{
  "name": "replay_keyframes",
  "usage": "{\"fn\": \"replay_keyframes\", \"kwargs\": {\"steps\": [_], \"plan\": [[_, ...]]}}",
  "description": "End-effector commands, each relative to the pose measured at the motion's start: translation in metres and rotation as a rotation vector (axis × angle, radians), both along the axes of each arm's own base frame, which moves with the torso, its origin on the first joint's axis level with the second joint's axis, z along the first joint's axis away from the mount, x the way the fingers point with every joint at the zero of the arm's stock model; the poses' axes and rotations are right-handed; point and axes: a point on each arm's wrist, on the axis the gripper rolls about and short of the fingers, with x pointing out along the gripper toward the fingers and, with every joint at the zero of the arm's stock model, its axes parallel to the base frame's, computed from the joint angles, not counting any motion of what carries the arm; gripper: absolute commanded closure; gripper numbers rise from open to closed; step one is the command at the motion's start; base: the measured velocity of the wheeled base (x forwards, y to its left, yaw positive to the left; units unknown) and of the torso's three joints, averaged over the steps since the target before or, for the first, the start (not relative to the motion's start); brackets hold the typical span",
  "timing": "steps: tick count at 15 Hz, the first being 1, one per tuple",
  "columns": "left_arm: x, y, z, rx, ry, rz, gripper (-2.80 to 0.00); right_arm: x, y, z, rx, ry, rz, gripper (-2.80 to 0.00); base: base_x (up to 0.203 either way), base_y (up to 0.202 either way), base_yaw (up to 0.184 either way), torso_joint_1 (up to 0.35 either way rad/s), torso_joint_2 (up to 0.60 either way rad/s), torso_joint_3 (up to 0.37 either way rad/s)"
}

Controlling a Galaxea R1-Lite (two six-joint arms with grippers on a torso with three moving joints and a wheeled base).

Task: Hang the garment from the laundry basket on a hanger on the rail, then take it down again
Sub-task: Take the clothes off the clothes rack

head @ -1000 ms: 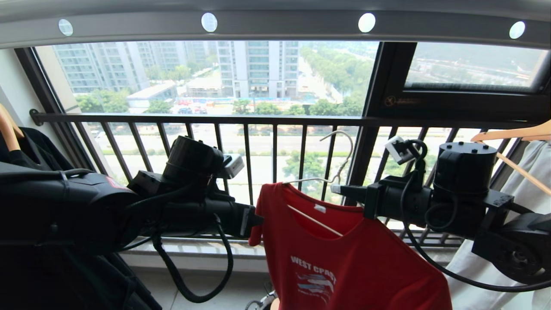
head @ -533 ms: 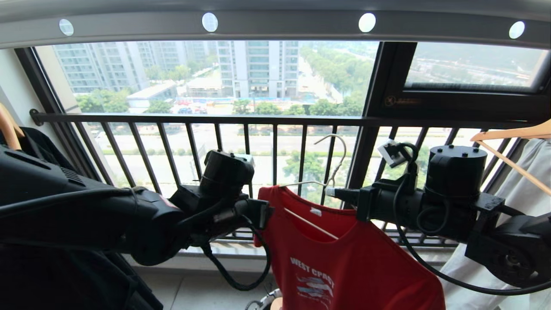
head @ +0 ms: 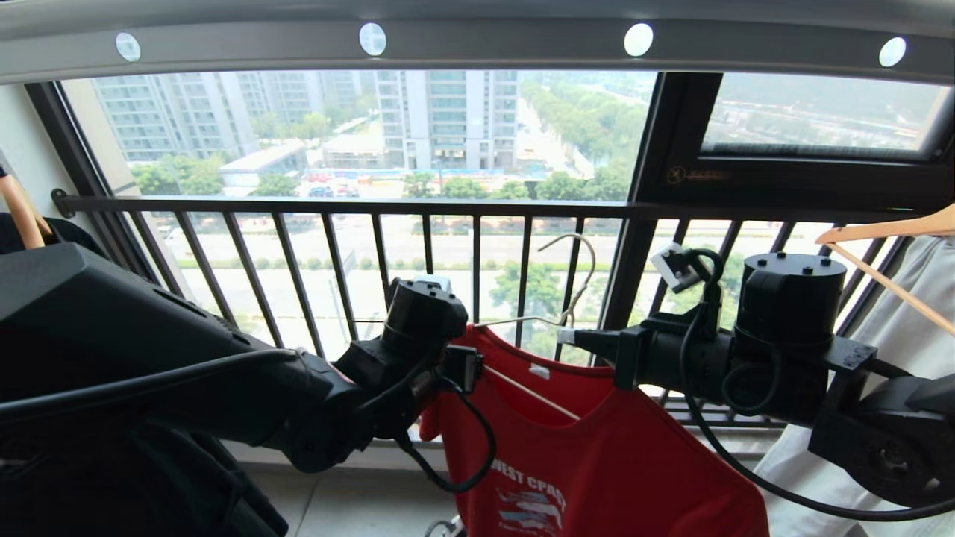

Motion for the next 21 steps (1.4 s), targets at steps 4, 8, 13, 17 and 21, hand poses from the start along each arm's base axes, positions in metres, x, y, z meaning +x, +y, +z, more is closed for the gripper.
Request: {"fn": "replay_keyframes", "kwargs": {"steps": [4, 8, 13, 17, 21], "plan": [[0.0073, -0.0057, -0.005, -0.014, -0.066, 0.038, -2.8, -0.0044, 0.0018, 0.004, 0.008, -0.012, 0.014, 0.0, 0.0, 0.0, 0.0, 0.0, 0.0, 0.0], [0.0082, -0.0057, -0.0075, -0.001, -0.065, 0.05, -2.8, -0.004, 0.0015, 0.0044, 0.009, -0.014, 0.011, 0.0, 0.0, 0.0, 0.0, 0.0, 0.0, 0.0], [0.0091, -0.0043, -0.0068, 0.014, -0.076, 0.08, -2.8, -0.001, 0.002, 0.0037, 0.0, -0.02, -0.034, 0.0, 0.0, 0.0, 0.0, 0.0, 0.0, 0.0], [0.01, -0.0045, -0.0083, 0.025, -0.079, 0.091, -2.8, -0.0019, 0.0015, 0.0055, 0.003, -0.025, -0.034, 0.0, 0.0, 0.0, 0.0, 0.0, 0.0, 0.0], [0.0081, -0.0038, -0.0019, 0.002, -0.088, 0.089, -2.8, -0.0032, 0.0019, 0.0065, 0.005, -0.026, -0.031, 0.0, 0.0, 0.0, 0.0, 0.0, 0.0, 0.0]]}}
